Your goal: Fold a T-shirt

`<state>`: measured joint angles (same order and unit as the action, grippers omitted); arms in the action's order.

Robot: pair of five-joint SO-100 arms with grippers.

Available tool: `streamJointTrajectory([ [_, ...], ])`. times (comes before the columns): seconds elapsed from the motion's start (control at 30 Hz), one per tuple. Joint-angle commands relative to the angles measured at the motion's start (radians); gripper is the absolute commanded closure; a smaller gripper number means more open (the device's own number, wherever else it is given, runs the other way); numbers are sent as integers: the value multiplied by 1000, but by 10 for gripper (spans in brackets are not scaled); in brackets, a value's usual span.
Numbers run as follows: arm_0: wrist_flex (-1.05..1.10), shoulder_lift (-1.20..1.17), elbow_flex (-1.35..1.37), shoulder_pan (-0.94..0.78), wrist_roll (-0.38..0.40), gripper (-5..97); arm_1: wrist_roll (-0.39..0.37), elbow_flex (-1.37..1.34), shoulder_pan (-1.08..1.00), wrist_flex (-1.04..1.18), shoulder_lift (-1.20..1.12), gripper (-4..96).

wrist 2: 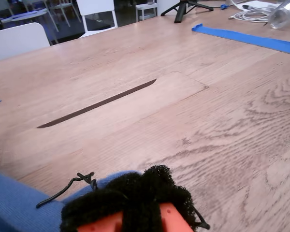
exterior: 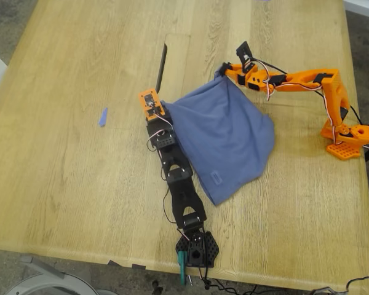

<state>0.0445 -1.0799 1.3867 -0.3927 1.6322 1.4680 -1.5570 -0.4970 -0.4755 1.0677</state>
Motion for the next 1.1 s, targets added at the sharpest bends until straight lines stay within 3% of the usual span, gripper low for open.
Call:
streamJointTrajectory([
  [0.0, -28, -18, -235, -110, -14, 919, -6, 97, -48, 18, 3, 912],
  [0.63, -241, 209, -701, -130, -15, 919, -8, 517, -91, 181, -198, 912],
  [0.93, -565, 380, -1149, -127, -20, 919, -12, 621, -83, 264, -199, 912],
  [1.07, -838, 617, -1632, -137, -23, 919, -6, 661, -84, 368, -172, 912],
])
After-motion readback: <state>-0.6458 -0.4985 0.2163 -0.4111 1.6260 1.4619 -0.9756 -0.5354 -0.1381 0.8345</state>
